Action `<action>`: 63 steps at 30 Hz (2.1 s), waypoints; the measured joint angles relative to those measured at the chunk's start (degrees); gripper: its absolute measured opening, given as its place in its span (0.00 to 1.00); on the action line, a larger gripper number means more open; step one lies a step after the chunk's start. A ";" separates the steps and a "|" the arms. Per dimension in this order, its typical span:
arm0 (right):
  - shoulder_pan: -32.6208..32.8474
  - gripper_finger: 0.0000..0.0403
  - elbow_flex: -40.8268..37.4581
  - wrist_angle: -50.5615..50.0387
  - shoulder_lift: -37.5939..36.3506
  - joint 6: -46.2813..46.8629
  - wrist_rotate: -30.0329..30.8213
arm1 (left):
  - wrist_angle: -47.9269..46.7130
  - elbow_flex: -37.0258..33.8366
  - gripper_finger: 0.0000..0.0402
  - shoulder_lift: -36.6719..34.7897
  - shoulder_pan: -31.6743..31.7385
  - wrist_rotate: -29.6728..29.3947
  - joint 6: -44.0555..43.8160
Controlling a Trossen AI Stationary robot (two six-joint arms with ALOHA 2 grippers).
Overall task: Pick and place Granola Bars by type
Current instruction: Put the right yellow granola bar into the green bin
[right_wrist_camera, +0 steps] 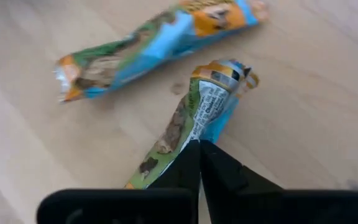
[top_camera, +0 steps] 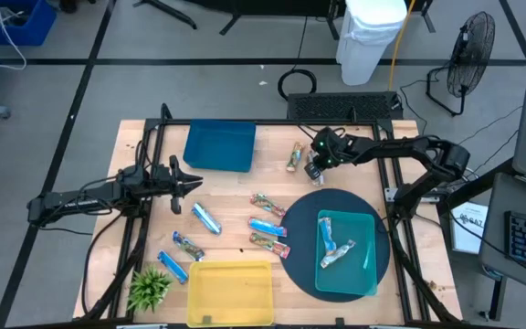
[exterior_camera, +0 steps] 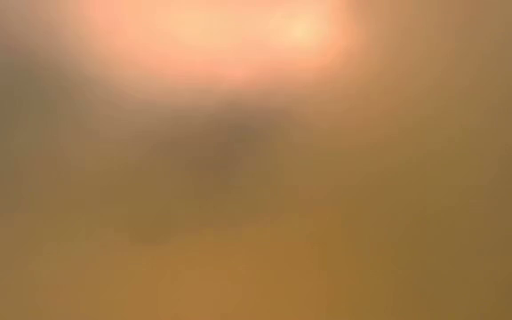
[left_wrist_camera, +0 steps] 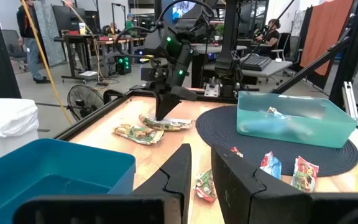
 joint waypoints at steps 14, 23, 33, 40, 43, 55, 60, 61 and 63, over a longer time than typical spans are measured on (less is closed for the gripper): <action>11.41 0.00 0.00 1.80 -14.52 -2.71 -6.99 | 0.00 0.00 0.17 0.00 0.01 0.07 0.00; 27.14 0.00 0.00 -3.79 -27.86 -1.02 -6.89 | 0.00 0.00 0.17 -0.01 0.01 0.07 0.00; 49.06 0.00 0.00 -17.58 -36.31 9.18 -4.51 | 0.00 -0.01 0.17 0.00 0.01 0.07 -0.01; 59.84 0.00 0.00 -31.33 -36.55 23.26 12.72 | 0.00 -0.01 0.17 0.00 -0.01 0.07 0.00; 62.23 0.00 -0.65 -35.74 -35.78 28.97 15.90 | 0.00 0.01 0.17 0.00 0.00 0.07 -0.01; 63.33 0.00 -12.28 -33.96 -35.45 39.19 14.53 | 0.00 -0.01 0.17 -0.01 0.02 0.07 0.00; 63.33 0.00 -16.48 -32.20 -35.45 43.03 11.85 | 0.00 0.01 0.17 0.00 0.02 0.07 0.00; 63.31 0.00 -17.03 -31.82 -35.45 43.21 11.31 | 0.00 -0.01 0.17 -0.01 -0.01 0.07 0.00; 63.31 0.00 -18.00 -30.43 -35.45 43.22 11.15 | 0.00 0.01 0.17 0.00 0.02 0.07 0.00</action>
